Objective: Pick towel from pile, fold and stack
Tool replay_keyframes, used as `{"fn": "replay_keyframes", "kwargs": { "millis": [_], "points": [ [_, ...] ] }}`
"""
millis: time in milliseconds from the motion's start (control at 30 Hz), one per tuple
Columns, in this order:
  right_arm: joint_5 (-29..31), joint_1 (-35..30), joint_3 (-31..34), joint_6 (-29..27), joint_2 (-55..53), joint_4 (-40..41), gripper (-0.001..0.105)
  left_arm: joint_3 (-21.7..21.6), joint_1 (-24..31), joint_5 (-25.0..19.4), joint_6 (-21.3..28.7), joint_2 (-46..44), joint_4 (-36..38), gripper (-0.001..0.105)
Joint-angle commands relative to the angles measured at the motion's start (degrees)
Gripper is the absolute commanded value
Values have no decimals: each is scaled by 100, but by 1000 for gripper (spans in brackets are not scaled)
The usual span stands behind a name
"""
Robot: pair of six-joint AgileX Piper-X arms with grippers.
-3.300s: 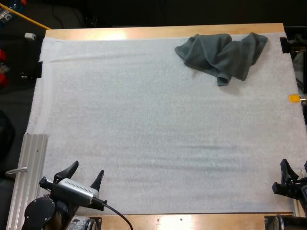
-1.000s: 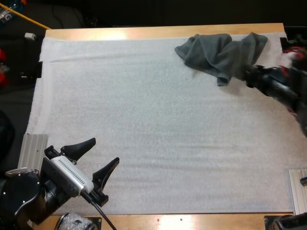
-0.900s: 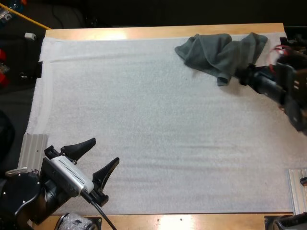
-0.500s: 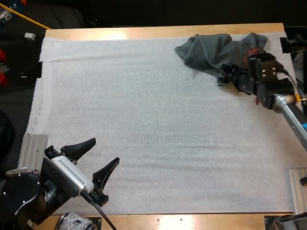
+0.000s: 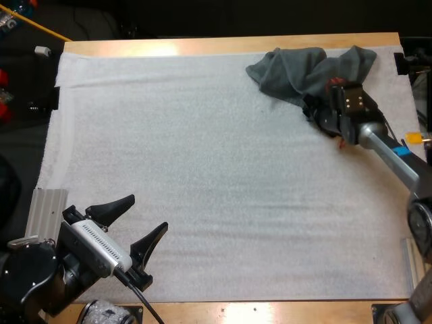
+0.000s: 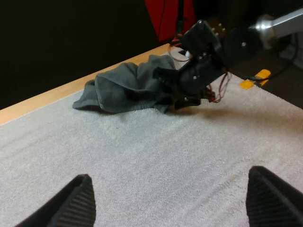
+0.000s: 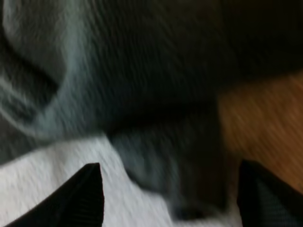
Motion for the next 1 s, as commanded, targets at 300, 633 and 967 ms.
{"fn": "replay_keyframes", "kwargs": {
  "millis": [300,633,967],
  "points": [
    [-19,-7,-506,270,344,39,0,-24,-27,35,-61,7,-1,64],
    [198,10,-506,-1384,-722,125,0,-24,-27,35,-61,7,-1,64],
    [-15,10,-506,-2185,-2787,170,0,-24,-27,35,-61,7,-1,64]
  ]
}}
